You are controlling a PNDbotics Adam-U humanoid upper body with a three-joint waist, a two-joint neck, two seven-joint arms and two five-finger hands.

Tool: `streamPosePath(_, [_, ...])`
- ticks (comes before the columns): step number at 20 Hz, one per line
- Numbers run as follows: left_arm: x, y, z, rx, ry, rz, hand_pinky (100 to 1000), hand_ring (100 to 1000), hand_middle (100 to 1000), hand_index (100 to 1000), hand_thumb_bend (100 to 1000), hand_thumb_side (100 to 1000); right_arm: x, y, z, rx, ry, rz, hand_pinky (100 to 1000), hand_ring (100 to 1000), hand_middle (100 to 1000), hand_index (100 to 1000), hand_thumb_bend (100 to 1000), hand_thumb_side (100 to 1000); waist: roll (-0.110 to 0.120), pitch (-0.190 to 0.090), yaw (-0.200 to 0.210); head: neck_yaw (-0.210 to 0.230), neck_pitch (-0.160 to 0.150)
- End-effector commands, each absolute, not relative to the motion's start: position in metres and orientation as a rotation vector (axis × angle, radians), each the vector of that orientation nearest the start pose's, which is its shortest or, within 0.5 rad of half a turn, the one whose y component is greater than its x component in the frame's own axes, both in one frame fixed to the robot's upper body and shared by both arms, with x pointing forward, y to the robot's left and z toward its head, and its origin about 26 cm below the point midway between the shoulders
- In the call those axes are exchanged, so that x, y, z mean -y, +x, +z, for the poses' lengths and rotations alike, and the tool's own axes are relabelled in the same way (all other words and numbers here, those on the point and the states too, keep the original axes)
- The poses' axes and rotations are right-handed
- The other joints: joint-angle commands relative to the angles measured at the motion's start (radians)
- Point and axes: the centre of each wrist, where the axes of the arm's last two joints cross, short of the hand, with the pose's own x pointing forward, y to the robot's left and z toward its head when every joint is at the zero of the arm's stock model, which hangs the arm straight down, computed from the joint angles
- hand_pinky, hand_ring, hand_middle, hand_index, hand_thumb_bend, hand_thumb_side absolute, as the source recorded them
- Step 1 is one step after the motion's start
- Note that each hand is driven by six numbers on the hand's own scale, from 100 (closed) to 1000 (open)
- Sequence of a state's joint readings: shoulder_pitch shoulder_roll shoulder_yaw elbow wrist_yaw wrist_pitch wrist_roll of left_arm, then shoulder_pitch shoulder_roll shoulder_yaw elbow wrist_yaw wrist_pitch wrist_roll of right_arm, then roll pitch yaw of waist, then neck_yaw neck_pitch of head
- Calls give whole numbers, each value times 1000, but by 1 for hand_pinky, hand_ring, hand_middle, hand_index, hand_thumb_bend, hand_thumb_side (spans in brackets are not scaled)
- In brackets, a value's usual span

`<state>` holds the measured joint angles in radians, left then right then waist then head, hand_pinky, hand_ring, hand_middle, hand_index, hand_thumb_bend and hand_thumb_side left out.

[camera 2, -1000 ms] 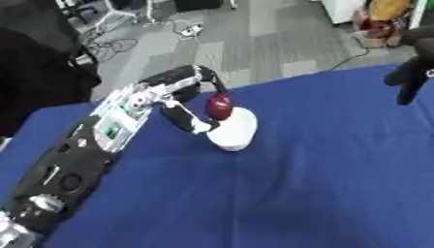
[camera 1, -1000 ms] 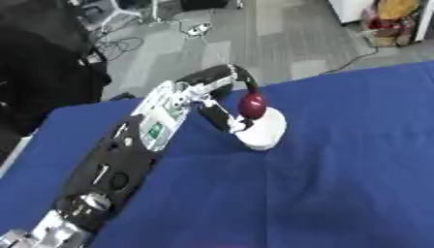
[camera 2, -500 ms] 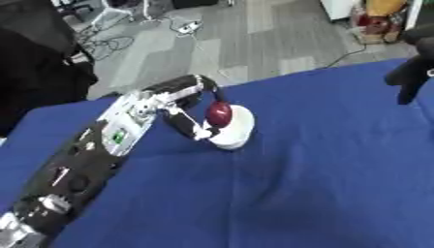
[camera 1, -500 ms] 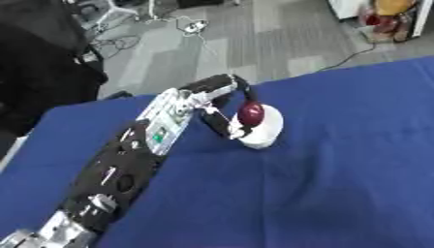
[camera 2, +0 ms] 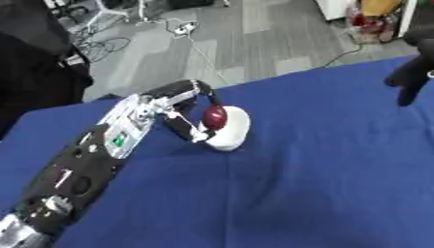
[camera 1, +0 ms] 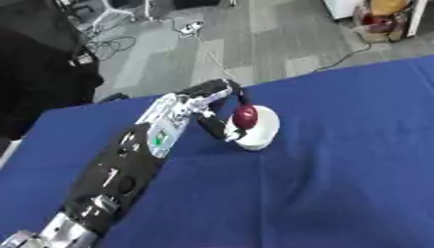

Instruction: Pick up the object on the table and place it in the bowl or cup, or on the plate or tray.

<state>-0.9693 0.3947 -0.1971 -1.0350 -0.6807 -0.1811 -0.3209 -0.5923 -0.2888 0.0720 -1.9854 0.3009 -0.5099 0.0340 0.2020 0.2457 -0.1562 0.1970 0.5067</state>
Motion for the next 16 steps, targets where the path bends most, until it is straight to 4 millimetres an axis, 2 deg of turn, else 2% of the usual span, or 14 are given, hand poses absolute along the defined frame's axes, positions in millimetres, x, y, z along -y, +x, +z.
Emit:
streamPosePath(1, [-237, 476, 235, 1745, 761, -1373, 100, 156, 311, 381, 227, 179, 202, 311, 282, -3008, 253, -809, 299, 508, 711, 781, 100, 1000, -5, -15, -2, 13, -14])
streamPosePath(7, [-238, 477, 235, 1770, 795, -1353, 100, 161, 321, 389, 215, 171, 201, 311, 282, -3007, 247, -809, 299, 507, 711, 781, 100, 1000, -4, -13, -6, 13, -17])
streamPosePath(9, [-237, 477, 236, 1772, 800, -1354, 100, 171, 336, 402, 152, 187, 202, 311, 282, -3007, 247, -809, 299, 507, 711, 780, 100, 1000, -3, -13, -6, 13, -16])
streamPosePath(10, [-238, 477, 236, 1767, 804, -1358, 100, 216, 368, 432, 100, 230, 202, 311, 282, -3007, 247, -809, 299, 507, 712, 780, 100, 1000, -3, -13, -6, 13, -16])
streamPosePath(13, [-237, 476, 236, 1762, 824, -1380, 100, 318, 463, 509, 100, 302, 202, 311, 282, -3009, 249, -812, 298, 507, 711, 780, 100, 1000, -3, -14, -4, 10, -14])
streamPosePath(14, [-238, 476, 237, 1760, 833, -1385, 100, 370, 495, 530, 100, 297, 202, 311, 282, -3009, 250, -813, 298, 507, 711, 780, 100, 1000, -3, -15, -3, 10, -13])
streamPosePath(16, [-238, 476, 237, 1754, 848, -1395, 152, 429, 538, 575, 113, 344, 202, 311, 281, -3010, 251, -815, 298, 506, 711, 780, 100, 1000, -4, -15, -2, 8, -14])
